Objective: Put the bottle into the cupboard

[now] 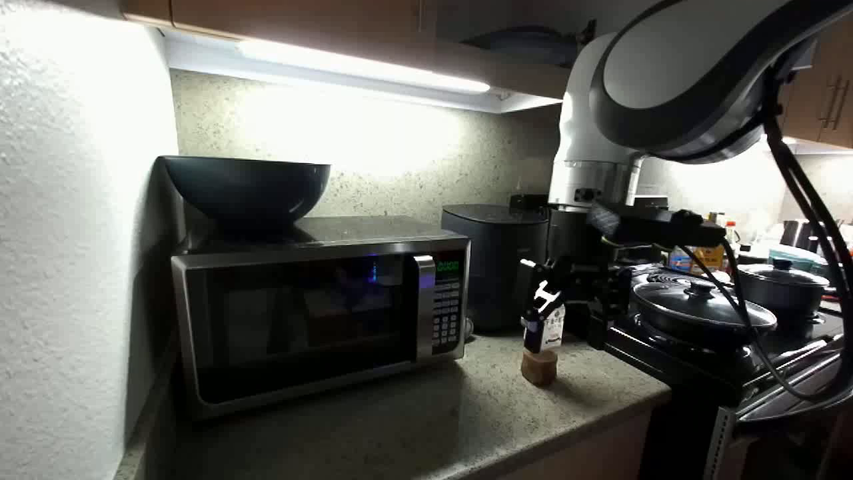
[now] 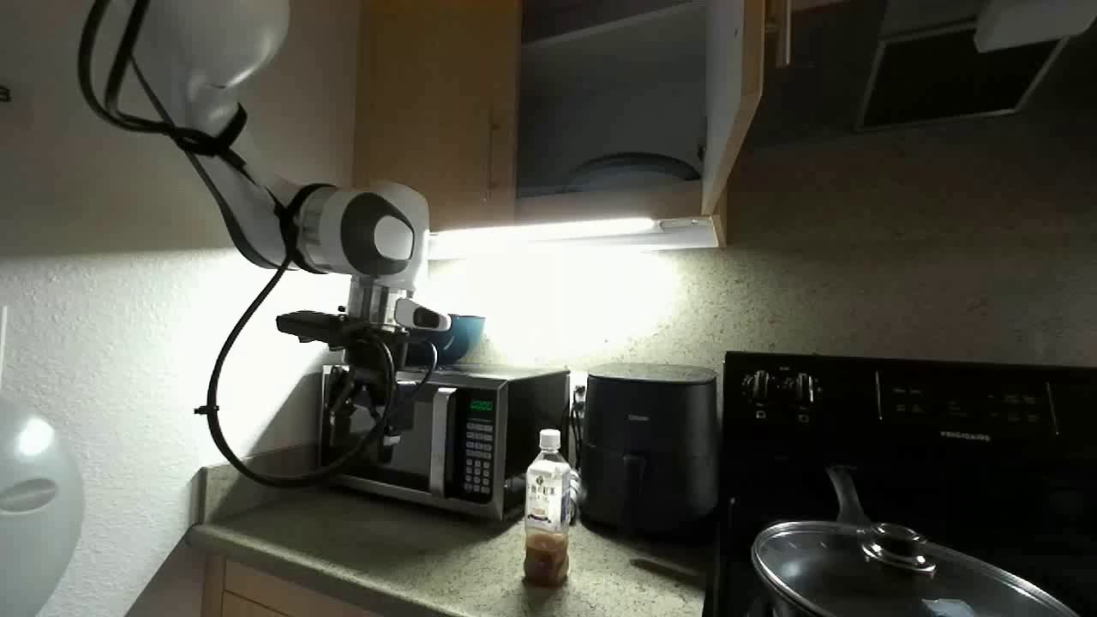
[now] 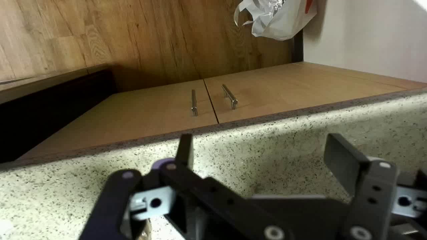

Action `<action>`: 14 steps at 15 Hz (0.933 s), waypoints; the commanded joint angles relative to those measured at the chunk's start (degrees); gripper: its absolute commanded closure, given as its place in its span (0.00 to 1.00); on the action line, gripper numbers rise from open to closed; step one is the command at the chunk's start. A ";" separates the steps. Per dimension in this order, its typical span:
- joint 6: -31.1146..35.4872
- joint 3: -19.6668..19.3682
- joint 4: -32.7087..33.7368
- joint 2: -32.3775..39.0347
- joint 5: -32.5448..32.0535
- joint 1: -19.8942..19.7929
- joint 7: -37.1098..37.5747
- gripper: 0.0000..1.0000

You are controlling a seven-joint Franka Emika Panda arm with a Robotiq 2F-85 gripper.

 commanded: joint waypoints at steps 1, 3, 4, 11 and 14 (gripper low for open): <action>-0.07 -0.46 0.05 0.02 -0.16 0.45 0.10 0.00; -0.07 -0.46 0.05 0.02 -0.16 0.45 0.10 0.00; -0.07 -0.46 0.05 0.02 -0.16 0.45 0.10 0.00; 1.94 -1.36 0.73 1.87 -2.38 -1.84 4.01 0.00; 4.10 -2.92 0.45 2.39 -6.01 -4.59 8.07 0.00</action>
